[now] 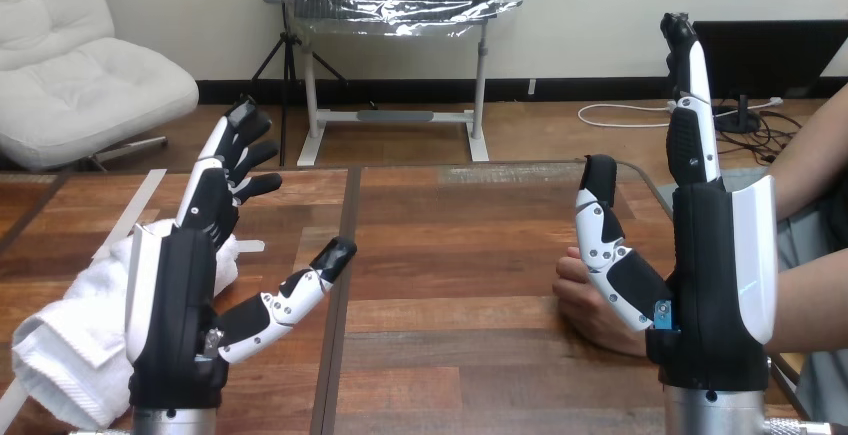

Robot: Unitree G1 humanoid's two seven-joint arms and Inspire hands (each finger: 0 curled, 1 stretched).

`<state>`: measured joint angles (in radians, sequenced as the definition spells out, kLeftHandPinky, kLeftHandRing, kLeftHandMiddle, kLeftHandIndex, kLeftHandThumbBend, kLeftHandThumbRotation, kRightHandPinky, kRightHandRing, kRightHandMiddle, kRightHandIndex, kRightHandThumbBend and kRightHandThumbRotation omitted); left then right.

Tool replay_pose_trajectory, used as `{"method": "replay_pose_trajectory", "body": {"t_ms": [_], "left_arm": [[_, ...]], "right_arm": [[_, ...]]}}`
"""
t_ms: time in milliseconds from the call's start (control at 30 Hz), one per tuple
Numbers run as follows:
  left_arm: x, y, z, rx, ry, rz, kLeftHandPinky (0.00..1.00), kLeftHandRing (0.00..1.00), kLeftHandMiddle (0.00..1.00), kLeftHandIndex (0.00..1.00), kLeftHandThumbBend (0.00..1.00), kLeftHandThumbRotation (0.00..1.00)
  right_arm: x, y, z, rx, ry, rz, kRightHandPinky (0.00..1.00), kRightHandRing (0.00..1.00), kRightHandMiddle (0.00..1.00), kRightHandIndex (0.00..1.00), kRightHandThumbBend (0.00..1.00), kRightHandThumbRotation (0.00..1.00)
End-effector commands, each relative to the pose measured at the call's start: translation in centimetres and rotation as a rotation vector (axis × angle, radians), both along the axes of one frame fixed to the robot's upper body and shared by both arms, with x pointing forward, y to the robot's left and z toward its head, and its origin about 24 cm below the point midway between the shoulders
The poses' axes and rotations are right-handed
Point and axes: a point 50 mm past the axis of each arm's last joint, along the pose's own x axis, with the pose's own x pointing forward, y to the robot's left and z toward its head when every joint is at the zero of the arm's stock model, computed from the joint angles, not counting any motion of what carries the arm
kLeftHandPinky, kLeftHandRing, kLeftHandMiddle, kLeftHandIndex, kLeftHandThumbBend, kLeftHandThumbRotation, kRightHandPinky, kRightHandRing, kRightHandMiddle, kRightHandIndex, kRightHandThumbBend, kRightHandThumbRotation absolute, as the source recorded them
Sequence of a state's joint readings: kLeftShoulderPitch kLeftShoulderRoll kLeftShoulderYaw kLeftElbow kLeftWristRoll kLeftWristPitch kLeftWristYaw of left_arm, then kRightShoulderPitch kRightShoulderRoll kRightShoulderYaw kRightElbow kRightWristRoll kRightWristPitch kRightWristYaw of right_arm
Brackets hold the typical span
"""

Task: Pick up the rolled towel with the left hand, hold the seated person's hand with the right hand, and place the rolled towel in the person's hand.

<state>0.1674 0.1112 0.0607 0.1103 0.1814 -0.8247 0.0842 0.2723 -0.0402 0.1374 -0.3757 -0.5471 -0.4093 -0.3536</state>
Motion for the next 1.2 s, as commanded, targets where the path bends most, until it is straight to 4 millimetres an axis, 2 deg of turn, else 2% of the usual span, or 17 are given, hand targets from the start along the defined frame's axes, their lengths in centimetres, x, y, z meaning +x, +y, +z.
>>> {"method": "replay_pose_trajectory", "body": {"t_ms": [0, 600, 1167], "left_arm": [[0.86, -0.13, 1.95, 0.028, -0.095, 0.002, 0.78, 0.87, 0.90, 0.92, 0.69, 0.21], [0.61, 0.19, 1.85, 0.069, -0.100, 0.060, 0.79, 0.88, 0.89, 0.88, 0.73, 0.21], [0.58, 0.41, 1.63, 0.074, -0.096, 0.062, 0.79, 0.88, 0.90, 0.89, 0.72, 0.19]], "right_arm": [[-0.04, -0.09, 1.03, 0.025, -0.053, -0.004, 1.00, 1.00, 1.00, 1.00, 0.00, 0.00], [-0.17, -0.12, 0.93, 0.021, -0.043, -0.016, 1.00, 1.00, 1.00, 1.00, 0.00, 0.00], [-0.23, -0.19, 0.94, 0.012, -0.044, -0.023, 1.00, 1.00, 1.00, 1.00, 0.00, 0.00]]}}
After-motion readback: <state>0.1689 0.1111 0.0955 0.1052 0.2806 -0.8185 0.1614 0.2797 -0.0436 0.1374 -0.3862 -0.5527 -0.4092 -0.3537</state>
